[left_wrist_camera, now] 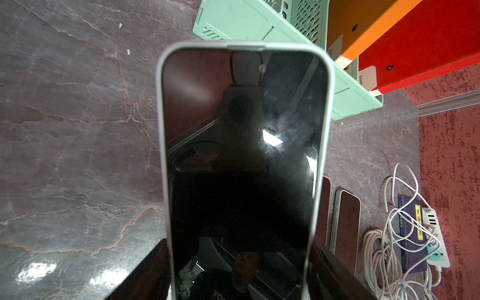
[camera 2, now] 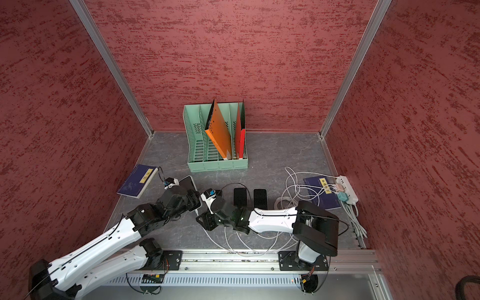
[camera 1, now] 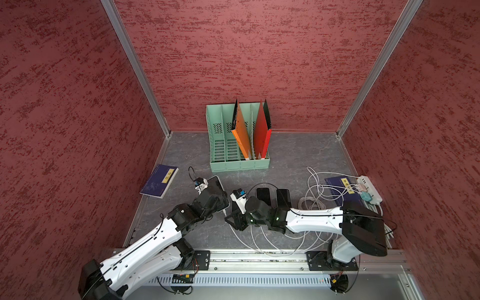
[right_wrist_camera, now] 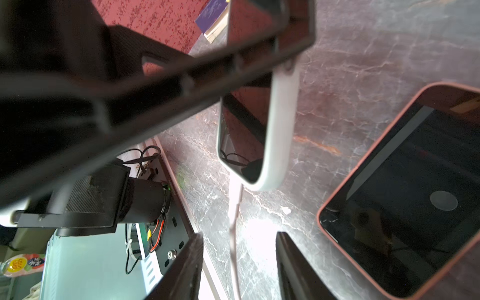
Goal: Unplug the charging cable from the phone
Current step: Remove the charging cable from the phone.
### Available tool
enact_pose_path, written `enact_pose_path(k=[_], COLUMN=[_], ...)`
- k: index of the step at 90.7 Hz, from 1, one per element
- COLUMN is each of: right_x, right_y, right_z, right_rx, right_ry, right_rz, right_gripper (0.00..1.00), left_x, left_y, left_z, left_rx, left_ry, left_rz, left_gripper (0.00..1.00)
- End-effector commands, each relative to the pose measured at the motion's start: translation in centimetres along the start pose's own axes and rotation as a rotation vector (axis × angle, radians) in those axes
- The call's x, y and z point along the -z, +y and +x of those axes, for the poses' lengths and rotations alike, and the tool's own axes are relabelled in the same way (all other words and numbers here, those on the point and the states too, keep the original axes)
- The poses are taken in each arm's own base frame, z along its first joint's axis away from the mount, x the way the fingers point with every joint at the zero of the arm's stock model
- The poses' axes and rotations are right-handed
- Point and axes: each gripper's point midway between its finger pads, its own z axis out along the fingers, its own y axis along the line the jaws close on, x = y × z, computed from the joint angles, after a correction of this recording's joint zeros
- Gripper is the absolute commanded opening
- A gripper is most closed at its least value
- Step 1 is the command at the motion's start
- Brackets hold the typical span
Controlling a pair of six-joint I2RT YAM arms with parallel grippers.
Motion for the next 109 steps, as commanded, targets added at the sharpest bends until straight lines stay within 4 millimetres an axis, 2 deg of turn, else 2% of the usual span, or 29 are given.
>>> enact_pose_path(k=[1,36,80,95,109], right_x=[-0.3,-1.0,-1.0,-0.9,-0.8], right_y=[1.5,1.6,1.5,1.5,1.6], right_z=[-0.7,-0.3,-0.2,-0.1,-0.1], right_rx=[0.037,0.053,0.048,0.046,0.047], right_ry=[-0.018,-0.007,-0.003,0.002,0.008], right_rz=[-0.060,-0.075,-0.070,-0.070,-0.073], right_gripper=[0.45,0.40,0.23,0.12,0.10], left_x=[0.5,1.4,2.1,2.3,2.4], left_y=[-0.1,-0.7,-0.5,-0.5,-0.4], left_z=[-0.9,-1.4,-1.6,-1.9,-2.1], left_rx=[0.020,0.029,0.043,0.049,0.054], left_ry=[-0.061,-0.109,-0.130,-0.142,-0.155], left_rz=[0.008,0.044,0.048,0.052,0.052], left_gripper=[0.00,0.00,0.00,0.00,0.00])
